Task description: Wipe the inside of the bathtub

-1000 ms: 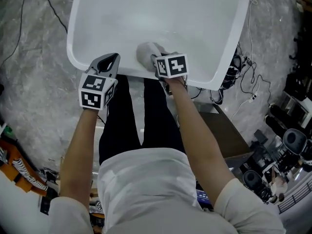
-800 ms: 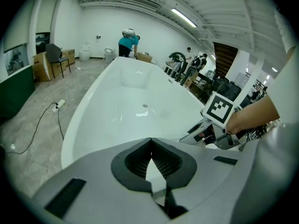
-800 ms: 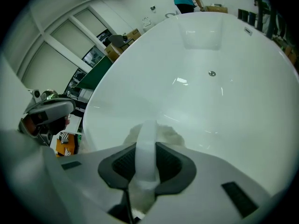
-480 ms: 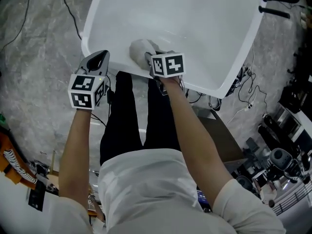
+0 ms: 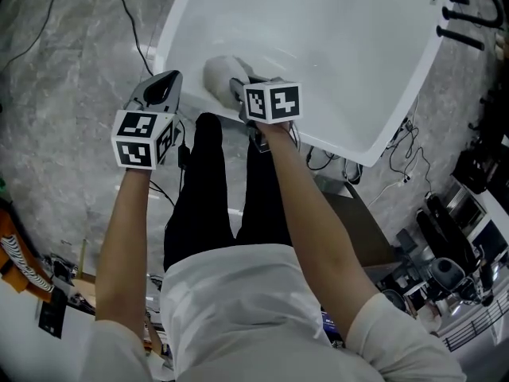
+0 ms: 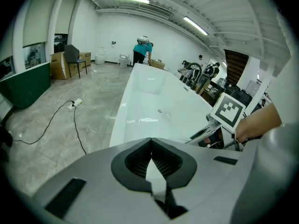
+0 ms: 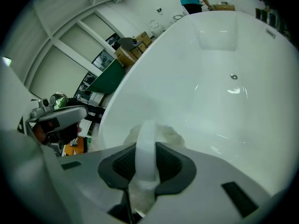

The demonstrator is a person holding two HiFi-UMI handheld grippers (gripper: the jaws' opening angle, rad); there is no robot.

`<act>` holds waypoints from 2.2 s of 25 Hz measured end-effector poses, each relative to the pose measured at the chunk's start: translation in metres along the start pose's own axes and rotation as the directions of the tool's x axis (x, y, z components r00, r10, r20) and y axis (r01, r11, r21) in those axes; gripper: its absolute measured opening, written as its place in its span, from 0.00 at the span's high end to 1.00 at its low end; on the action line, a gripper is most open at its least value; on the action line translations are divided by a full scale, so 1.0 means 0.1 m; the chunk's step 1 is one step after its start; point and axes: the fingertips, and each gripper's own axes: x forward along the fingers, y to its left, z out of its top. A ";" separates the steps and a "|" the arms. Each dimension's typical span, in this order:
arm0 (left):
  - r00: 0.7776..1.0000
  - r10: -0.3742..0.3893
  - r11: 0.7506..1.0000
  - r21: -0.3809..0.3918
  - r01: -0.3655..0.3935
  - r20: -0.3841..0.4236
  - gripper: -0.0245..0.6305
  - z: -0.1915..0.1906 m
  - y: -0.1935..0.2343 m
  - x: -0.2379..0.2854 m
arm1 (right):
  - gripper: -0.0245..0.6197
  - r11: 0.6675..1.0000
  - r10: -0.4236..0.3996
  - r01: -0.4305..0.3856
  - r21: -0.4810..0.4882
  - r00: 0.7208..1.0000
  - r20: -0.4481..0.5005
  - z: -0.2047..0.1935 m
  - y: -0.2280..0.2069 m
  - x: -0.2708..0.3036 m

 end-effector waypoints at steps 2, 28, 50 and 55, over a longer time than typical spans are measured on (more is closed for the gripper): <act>1.000 0.000 1.000 -0.002 0.000 0.004 0.94 0.00 0.05 0.00 | 0.81 1.000 0.020 -0.020 -0.009 1.000 0.010 0.05 0.13 0.05; 0.994 -0.104 0.992 0.069 0.102 0.022 0.94 0.37 -0.05 0.57 | 0.81 0.989 0.108 -0.106 0.104 0.994 -0.007 0.33 -0.06 0.78; 0.981 -0.187 0.969 0.156 0.193 -0.053 0.94 0.43 -0.54 1.21 | 0.81 0.988 0.065 -0.053 0.144 0.995 -0.079 0.18 -0.85 0.92; 0.977 -0.196 0.965 0.161 0.207 -0.080 0.94 0.39 -0.66 1.39 | 0.81 0.986 0.049 -0.035 0.165 0.995 -0.081 0.06 -1.11 0.79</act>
